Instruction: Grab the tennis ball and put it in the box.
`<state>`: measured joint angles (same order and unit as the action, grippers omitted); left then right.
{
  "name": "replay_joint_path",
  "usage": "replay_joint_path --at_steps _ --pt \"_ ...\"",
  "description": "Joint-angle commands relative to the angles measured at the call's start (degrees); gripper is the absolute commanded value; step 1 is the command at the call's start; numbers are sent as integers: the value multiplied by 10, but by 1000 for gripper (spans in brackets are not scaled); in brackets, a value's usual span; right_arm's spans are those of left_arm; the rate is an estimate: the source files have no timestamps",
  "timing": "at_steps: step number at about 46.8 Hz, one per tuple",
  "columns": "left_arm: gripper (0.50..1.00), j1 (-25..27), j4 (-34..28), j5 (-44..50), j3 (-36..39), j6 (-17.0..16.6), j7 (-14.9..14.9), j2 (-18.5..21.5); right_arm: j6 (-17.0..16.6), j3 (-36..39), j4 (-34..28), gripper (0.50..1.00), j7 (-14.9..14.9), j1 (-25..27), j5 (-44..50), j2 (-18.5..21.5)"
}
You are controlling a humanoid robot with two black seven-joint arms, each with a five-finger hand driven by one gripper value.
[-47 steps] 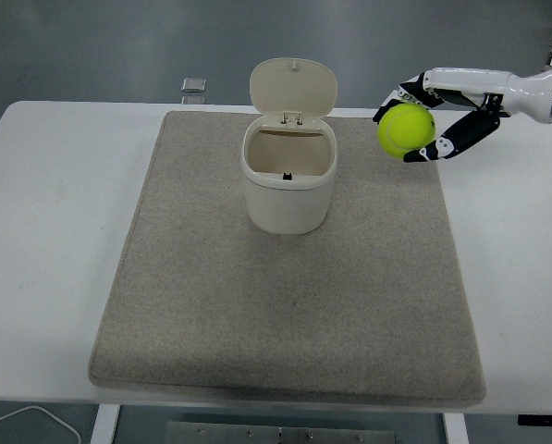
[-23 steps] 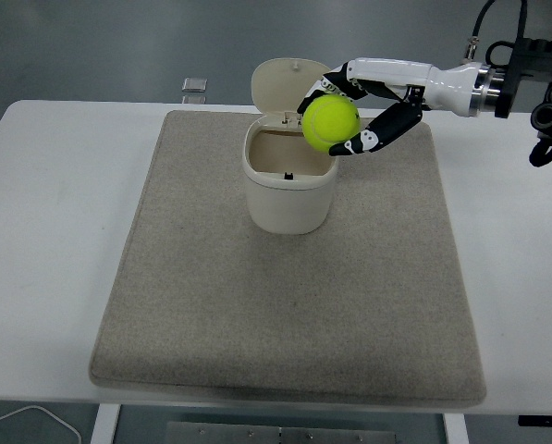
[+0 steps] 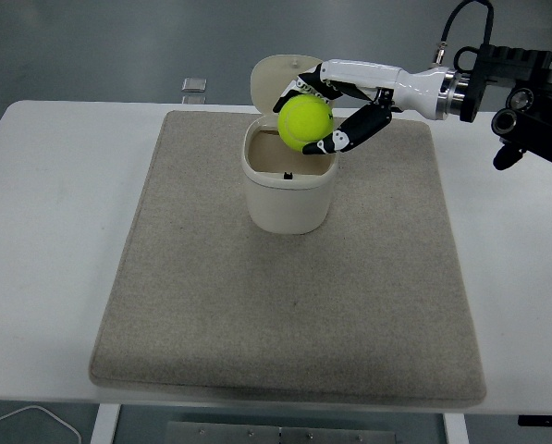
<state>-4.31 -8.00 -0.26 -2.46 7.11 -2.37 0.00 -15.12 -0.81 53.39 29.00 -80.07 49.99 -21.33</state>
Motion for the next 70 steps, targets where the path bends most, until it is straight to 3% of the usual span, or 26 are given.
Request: replay_joint_path --at_steps 1,15,35,53,58,70 --pt "996 0 0 0 0 0 0 0 2 -2 -3 502 0 0 0 7" --pt "996 0 0 0 0 0 0 0 13 -4 -14 719 0 14 1 13" --pt "996 0 0 0 0 0 0 0 13 -8 -14 856 0 20 5 13" --pt "996 0 0 0 0 1 0 0 9 -12 -14 862 0 21 4 12" --pt "996 0 0 0 0 0 0 0 4 -12 -14 905 0 20 0 11" --pt "996 0 0 0 0 0 0 0 -8 -12 -14 907 0 20 3 11"
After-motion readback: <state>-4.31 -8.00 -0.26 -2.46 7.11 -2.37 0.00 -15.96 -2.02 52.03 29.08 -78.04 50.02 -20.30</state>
